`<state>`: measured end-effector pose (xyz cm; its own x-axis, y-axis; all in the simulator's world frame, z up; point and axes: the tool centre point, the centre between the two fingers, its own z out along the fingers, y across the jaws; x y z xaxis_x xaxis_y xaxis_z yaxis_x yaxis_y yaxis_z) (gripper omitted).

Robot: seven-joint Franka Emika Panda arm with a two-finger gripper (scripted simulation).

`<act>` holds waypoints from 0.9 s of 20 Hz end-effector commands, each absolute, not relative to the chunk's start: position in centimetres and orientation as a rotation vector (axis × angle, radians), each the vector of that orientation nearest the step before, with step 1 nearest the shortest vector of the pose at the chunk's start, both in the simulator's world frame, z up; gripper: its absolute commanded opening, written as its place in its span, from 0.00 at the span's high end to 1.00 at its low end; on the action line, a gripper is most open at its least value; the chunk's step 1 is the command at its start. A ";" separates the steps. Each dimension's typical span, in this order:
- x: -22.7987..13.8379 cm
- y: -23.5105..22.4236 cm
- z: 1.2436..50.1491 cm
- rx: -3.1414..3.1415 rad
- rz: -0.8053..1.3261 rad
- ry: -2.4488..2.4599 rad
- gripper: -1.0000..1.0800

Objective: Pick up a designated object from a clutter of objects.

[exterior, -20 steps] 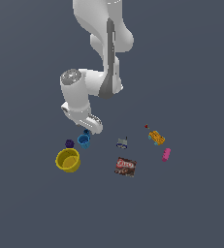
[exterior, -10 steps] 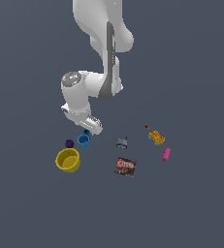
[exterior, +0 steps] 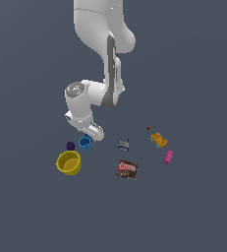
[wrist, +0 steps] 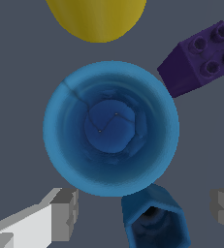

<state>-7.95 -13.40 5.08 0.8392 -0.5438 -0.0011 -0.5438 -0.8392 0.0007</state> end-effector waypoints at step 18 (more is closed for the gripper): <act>-7.8 -13.4 4.5 3.012 0.001 -0.892 1.00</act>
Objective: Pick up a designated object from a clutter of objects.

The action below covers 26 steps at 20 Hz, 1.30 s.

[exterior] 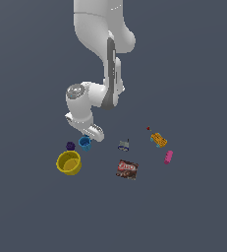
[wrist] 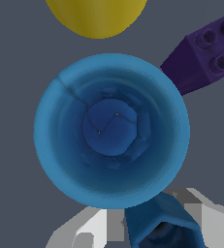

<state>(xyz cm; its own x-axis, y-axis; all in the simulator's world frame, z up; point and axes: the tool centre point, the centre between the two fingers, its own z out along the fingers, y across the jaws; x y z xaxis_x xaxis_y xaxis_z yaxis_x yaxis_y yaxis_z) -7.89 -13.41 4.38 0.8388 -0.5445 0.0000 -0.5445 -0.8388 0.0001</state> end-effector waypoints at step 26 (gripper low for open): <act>-1.8 -11.4 22.3 3.008 0.001 -0.894 1.00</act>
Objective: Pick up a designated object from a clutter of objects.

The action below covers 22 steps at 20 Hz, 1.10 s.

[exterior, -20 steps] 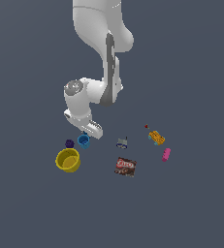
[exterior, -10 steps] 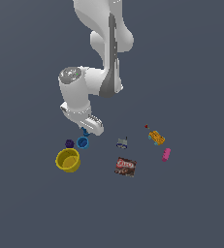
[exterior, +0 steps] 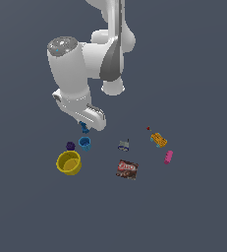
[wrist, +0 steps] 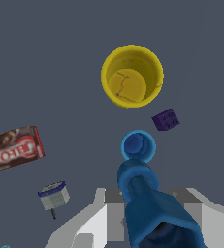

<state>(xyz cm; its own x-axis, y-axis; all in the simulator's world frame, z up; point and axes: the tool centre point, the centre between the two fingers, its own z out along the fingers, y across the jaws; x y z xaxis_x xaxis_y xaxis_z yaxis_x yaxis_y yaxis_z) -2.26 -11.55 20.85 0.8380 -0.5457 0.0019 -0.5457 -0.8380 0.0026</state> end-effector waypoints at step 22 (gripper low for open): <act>5.2 -9.2 40.8 3.011 0.000 -0.892 1.00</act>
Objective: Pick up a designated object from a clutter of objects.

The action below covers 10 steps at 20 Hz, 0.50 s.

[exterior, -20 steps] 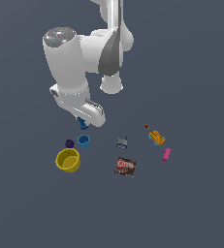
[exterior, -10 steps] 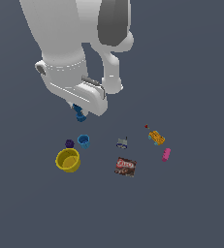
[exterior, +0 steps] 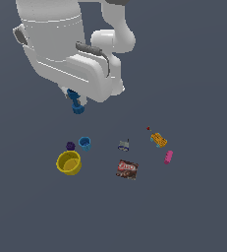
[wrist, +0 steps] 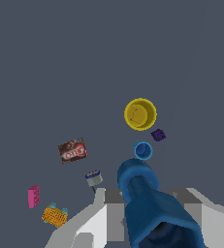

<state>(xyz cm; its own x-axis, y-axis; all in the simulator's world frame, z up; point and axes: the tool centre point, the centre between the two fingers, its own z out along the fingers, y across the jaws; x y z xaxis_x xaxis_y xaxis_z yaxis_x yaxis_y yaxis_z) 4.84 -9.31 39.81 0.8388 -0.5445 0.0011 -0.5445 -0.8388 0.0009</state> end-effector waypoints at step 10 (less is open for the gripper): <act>7.0 -8.8 44.9 3.013 0.000 -0.891 1.00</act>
